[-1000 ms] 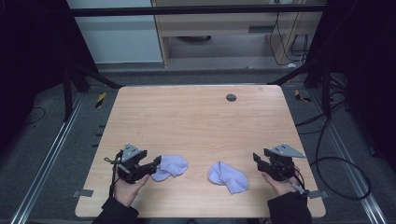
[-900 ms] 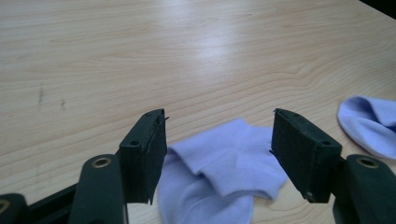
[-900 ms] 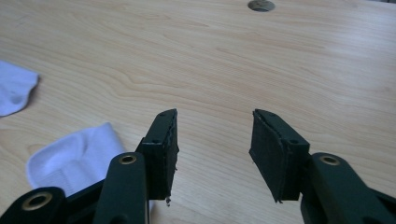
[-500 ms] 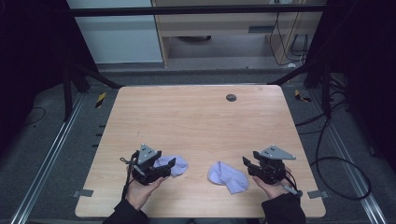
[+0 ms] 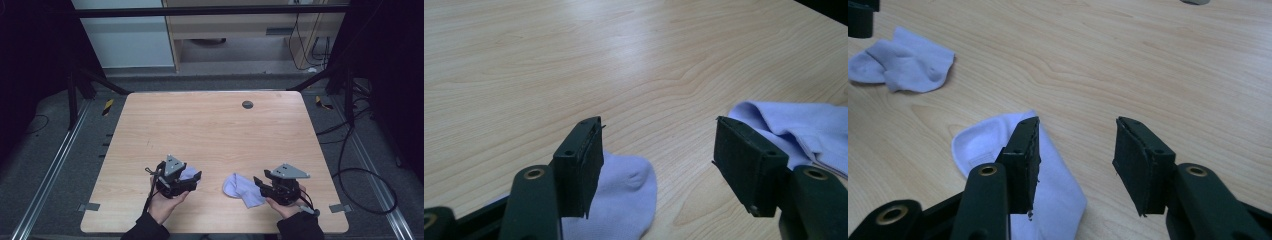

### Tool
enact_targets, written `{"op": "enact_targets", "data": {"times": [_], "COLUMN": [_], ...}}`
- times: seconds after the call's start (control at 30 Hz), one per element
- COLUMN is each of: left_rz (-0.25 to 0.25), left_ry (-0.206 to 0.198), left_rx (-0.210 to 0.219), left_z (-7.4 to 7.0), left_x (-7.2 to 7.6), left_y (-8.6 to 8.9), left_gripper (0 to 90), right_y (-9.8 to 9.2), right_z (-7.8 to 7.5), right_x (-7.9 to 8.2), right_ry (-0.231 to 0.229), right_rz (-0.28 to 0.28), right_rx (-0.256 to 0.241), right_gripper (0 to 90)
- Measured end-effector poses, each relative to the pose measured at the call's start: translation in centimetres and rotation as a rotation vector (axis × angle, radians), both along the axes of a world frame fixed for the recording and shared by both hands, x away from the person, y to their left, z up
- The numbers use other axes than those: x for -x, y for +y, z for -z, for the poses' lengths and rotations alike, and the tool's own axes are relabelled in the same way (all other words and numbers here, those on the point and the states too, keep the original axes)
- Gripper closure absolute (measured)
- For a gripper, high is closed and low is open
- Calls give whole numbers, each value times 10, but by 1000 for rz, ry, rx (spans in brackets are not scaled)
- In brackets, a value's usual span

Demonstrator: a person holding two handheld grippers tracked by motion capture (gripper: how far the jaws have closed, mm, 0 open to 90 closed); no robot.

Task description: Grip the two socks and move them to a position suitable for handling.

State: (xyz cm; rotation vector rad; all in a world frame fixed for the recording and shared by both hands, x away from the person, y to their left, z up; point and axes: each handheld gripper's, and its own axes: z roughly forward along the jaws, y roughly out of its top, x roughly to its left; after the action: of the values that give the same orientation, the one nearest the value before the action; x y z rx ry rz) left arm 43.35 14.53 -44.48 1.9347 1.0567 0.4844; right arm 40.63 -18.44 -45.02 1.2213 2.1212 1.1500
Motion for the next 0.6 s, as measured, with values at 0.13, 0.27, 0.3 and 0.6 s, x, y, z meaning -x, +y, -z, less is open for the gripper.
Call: {"op": "enact_targets", "data": {"times": [0.13,0.27,0.3,0.6], "left_rz": [4,15,18,53], "left_ry": [4,16,18,25], "left_rx": [-6,-13,-14,-49], "left_z": [4,9,10,18], "left_x": [-1,-3,-4,-7], "left_y": [-8,-19,-22,-45], "left_gripper": [357,364,366,389], "right_y": [3,7,7,9], "right_z": [4,7,7,13], "right_x": [4,7,7,12], "right_ry": [10,20,20,41], "right_rz": [-18,-32,-37,-56], "right_rx": [7,14,17,23], "right_gripper": [527,539,542,551]}}
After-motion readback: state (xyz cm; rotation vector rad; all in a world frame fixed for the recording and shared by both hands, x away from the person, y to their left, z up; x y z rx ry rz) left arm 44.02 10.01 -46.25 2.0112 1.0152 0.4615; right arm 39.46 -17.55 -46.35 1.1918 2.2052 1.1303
